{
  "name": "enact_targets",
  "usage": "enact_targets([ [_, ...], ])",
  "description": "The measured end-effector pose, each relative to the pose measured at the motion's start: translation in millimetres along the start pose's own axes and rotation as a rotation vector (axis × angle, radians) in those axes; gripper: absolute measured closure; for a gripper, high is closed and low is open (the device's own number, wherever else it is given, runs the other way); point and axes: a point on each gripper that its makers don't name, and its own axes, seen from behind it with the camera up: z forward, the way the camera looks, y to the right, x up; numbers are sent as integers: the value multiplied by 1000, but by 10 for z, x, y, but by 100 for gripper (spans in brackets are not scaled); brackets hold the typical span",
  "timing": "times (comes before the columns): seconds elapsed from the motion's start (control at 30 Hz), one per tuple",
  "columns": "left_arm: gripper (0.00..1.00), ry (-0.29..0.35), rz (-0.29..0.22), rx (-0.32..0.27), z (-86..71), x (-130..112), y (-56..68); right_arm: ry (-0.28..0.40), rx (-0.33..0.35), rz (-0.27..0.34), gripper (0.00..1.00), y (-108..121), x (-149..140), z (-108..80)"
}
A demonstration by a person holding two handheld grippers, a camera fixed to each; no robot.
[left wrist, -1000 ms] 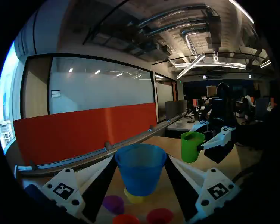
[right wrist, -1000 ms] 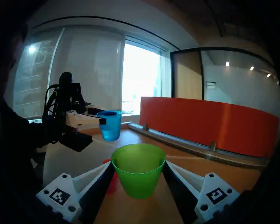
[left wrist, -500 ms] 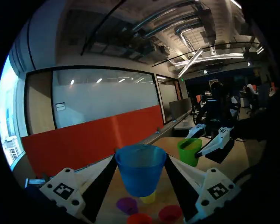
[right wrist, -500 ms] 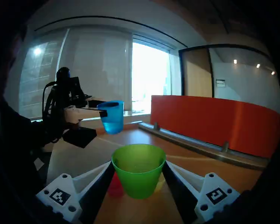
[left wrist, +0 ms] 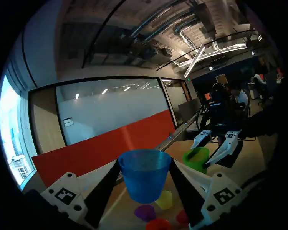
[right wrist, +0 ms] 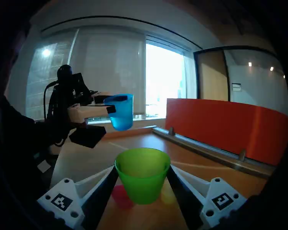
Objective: Pour water
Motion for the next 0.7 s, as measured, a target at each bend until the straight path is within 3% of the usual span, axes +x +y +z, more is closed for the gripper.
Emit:
enact_targets([
  [0.23,12,6,47,11,-17,37,-13,2,29,9,10,-59,-4,119],
  [0.7,12,15,188,15,9,155,9,0,89,18,10,-183,-23,321],
])
